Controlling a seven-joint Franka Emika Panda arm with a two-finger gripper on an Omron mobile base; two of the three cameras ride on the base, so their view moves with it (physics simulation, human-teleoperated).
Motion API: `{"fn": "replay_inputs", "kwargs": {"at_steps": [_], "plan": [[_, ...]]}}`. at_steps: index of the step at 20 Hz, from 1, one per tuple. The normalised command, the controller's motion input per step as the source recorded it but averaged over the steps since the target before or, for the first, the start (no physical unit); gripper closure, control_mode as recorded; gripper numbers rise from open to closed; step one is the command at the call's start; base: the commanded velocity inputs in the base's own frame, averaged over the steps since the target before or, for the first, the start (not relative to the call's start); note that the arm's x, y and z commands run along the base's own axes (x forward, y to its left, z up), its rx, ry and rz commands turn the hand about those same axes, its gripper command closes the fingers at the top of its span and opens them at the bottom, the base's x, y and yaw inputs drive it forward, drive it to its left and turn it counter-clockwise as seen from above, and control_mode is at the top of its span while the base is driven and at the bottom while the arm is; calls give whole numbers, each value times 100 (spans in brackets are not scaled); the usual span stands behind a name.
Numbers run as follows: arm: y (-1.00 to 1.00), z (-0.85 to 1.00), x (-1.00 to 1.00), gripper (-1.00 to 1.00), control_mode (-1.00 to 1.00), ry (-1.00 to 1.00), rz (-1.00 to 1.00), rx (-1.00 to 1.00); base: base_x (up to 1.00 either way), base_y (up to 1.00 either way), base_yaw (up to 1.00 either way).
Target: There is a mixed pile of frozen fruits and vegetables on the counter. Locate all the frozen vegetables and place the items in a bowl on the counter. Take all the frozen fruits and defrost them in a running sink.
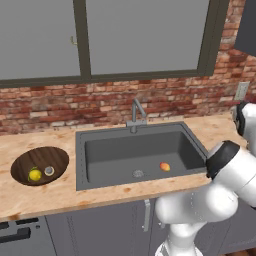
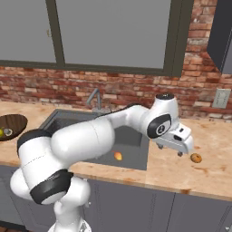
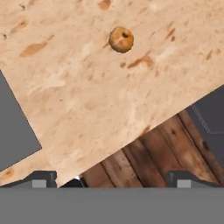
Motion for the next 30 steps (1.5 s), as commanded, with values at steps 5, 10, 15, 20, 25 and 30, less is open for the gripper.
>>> {"fn": "replay_inputs", "kwargs": {"at_steps": [5,10,15,20,25,30], "plan": [[-64,-31,19,-100,-100,1,6,-1,0,0,0],[-46,-31,40,-100,-100,0,5,0,0,0,0],[-32,-19,43,-100,-100,0,4,0,0,0,0],[-27,-21,31,-100,-100,0,3,0,0,0,0],[-30,-18,20,-100,-100,0,3,0,0,0,0],[-24,-8,19,-100,-100,0,4,0,0,0,0]]}}
